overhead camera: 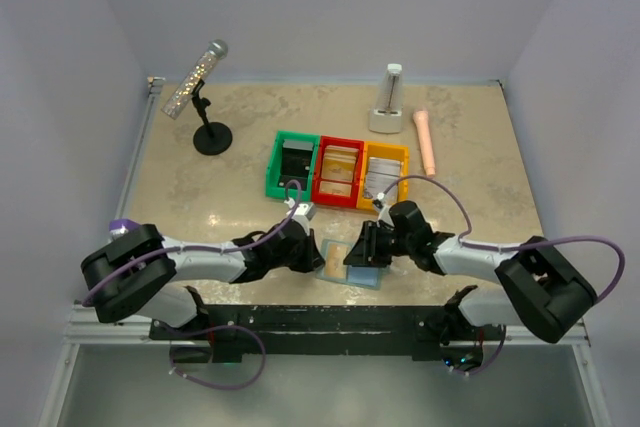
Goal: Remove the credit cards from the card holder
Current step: Remove the credit card from the card holder.
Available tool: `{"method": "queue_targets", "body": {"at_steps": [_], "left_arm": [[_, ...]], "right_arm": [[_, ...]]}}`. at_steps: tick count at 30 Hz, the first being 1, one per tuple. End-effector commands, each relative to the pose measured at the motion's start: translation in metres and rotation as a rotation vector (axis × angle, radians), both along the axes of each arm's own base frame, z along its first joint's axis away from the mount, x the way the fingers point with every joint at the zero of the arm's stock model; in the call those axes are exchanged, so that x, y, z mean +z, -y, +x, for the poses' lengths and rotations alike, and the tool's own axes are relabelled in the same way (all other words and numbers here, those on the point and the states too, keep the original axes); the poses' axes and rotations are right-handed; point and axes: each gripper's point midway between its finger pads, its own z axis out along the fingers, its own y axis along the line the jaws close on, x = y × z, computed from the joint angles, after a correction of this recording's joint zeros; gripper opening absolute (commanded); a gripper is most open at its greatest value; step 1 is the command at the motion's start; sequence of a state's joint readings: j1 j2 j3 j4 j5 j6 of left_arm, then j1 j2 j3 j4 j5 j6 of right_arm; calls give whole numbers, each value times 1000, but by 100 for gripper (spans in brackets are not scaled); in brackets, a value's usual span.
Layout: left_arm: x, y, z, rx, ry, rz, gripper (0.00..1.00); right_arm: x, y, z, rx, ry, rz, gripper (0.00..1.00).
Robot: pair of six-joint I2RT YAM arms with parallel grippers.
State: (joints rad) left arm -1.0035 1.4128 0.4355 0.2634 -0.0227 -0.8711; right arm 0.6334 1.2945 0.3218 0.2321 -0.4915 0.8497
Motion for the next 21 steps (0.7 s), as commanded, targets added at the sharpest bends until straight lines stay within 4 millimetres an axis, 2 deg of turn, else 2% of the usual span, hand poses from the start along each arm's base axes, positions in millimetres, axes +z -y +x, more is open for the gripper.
{"method": "queue_targets", "body": {"at_steps": [1, 21], "left_arm": [[3, 6, 7, 3, 18, -9, 0], [-19, -6, -3, 18, -27, 11, 0]], "right_arm": [[13, -10, 8, 18, 21, 49, 40], [18, -13, 11, 7, 30, 74, 41]]}}
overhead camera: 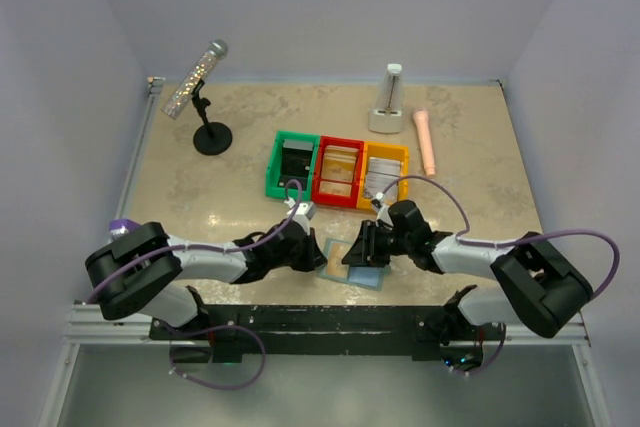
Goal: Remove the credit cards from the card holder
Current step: Remove the credit card from the card holder.
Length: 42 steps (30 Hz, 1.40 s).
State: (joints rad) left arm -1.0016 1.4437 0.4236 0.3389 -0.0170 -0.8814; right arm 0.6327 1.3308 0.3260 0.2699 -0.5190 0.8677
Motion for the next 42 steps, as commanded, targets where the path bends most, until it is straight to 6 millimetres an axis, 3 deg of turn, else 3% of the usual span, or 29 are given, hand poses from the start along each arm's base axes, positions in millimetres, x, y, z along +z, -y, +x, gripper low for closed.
{"method": "queue_targets", "body": {"at_steps": [1, 42], "left_arm": [[-18, -12, -6, 13, -35, 43, 0], [-22, -1, -15, -41, -72, 3, 0]], "right_arm": [[19, -8, 11, -5, 55, 52, 41], [27, -20, 11, 27, 46, 126, 40]]}}
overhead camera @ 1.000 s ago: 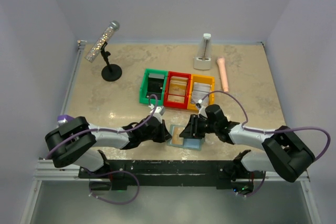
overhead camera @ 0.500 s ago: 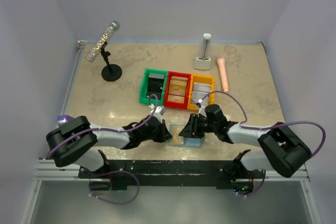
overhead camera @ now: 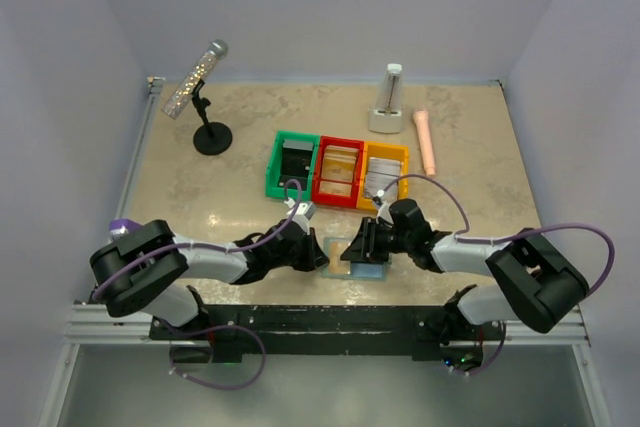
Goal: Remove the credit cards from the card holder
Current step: Remove the credit card from the card holder.
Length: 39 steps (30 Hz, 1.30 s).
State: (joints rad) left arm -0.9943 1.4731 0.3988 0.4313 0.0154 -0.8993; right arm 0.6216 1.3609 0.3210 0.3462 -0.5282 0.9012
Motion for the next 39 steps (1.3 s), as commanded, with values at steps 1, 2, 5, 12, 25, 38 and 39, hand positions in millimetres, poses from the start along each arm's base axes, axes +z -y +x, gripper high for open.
{"method": "queue_targets", "body": {"at_steps": [1, 2, 5, 12, 25, 38, 39], "left_arm": [[-20, -6, -14, -38, -61, 51, 0], [-20, -5, -15, -42, -64, 50, 0], [-19, -3, -15, -47, -62, 43, 0], [-16, 1, -16, -58, -65, 29, 0], [-14, 7, -21, -79, -73, -2, 0], [-19, -9, -17, -17, -62, 37, 0], [-20, -10, -17, -14, -63, 38, 0]], "right_arm": [[24, -16, 3, 53, 42, 89, 40], [24, -16, 3, 54, 42, 90, 40], [24, -17, 4, 51, 40, 90, 40], [26, -18, 10, 31, 54, 87, 40], [22, -23, 16, 8, 44, 122, 40], [22, -9, 6, 18, 63, 55, 38], [22, -7, 6, 14, 69, 45, 38]]}}
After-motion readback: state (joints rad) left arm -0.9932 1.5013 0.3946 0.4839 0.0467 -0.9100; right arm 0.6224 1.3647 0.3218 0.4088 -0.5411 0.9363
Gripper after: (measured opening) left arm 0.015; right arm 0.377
